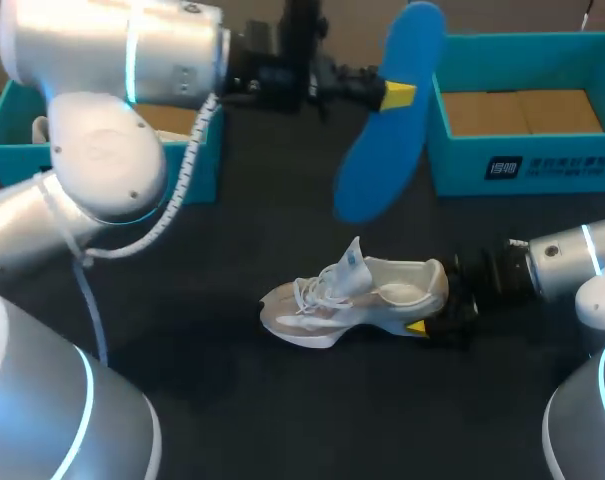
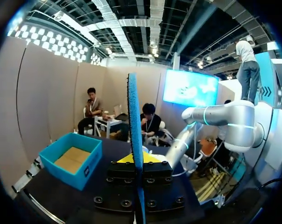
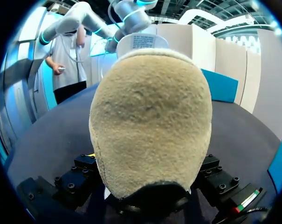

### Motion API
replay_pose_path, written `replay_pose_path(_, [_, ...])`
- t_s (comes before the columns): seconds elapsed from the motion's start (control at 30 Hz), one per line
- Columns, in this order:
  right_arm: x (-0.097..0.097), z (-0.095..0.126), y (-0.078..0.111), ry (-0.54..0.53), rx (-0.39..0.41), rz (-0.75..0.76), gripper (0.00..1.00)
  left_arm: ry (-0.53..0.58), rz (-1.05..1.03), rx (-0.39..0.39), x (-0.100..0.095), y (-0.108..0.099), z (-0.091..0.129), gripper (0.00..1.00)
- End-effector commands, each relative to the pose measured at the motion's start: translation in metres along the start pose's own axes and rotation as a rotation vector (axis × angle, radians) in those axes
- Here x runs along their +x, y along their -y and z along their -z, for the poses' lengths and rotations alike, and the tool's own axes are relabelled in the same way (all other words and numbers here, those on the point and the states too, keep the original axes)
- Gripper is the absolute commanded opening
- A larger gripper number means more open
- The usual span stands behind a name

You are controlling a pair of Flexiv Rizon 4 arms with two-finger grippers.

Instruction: Take the shoe out of the shoebox, open the shoe tongue, remove and reinsert the insole, then place the shoe into the shoebox

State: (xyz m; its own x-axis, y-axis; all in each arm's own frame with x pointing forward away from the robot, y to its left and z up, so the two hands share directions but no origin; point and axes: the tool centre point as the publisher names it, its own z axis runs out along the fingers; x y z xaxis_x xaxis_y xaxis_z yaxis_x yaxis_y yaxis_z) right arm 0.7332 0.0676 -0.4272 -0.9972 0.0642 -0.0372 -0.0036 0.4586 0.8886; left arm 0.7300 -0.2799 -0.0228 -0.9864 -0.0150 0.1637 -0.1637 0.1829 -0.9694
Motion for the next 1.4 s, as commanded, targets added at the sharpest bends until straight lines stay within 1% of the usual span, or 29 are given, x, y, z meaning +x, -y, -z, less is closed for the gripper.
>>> replay_pose_path(0.03, [0.0,-0.001,0.0,0.001,0.004,0.0,0.0,-0.062,-0.007,0.137,-0.002,-0.009,0.029,0.0])
replay_pose_path(0.87, [0.0,-0.001,0.0,0.001,0.004,0.0,0.0,-0.062,-0.007,0.137,-0.002,-0.009,0.029,0.0])
replay_pose_path(0.97, [0.0,-0.001,0.0,0.001,0.004,0.0,0.0,-0.079,0.061,0.163,0.015,-0.003,0.027,0.0])
replay_pose_path(1.07, [0.0,-0.001,0.0,0.001,0.004,0.0,0.0,-0.101,0.134,0.169,0.029,0.003,0.023,0.0])
replay_pose_path(1.1, [0.0,-0.001,0.0,0.001,0.004,0.0,0.0,-0.101,0.153,0.18,0.031,0.006,0.022,0.0])
replay_pose_path(1.17, [0.0,-0.001,0.0,0.001,0.004,0.0,0.0,-0.115,0.204,0.171,0.039,0.009,0.018,0.0])
replay_pose_path(1.23, [0.0,-0.001,0.0,0.001,0.004,0.0,0.0,-0.128,0.267,0.191,0.045,0.013,0.016,0.0])
replay_pose_path(1.33, [0.0,-0.001,0.0,0.001,0.004,0.0,0.0,-0.134,0.319,0.193,0.052,0.016,0.014,0.0])
replay_pose_path(1.4, [0.0,-0.001,0.0,0.001,0.004,0.0,0.0,-0.146,0.357,0.212,0.057,0.017,0.013,0.0])
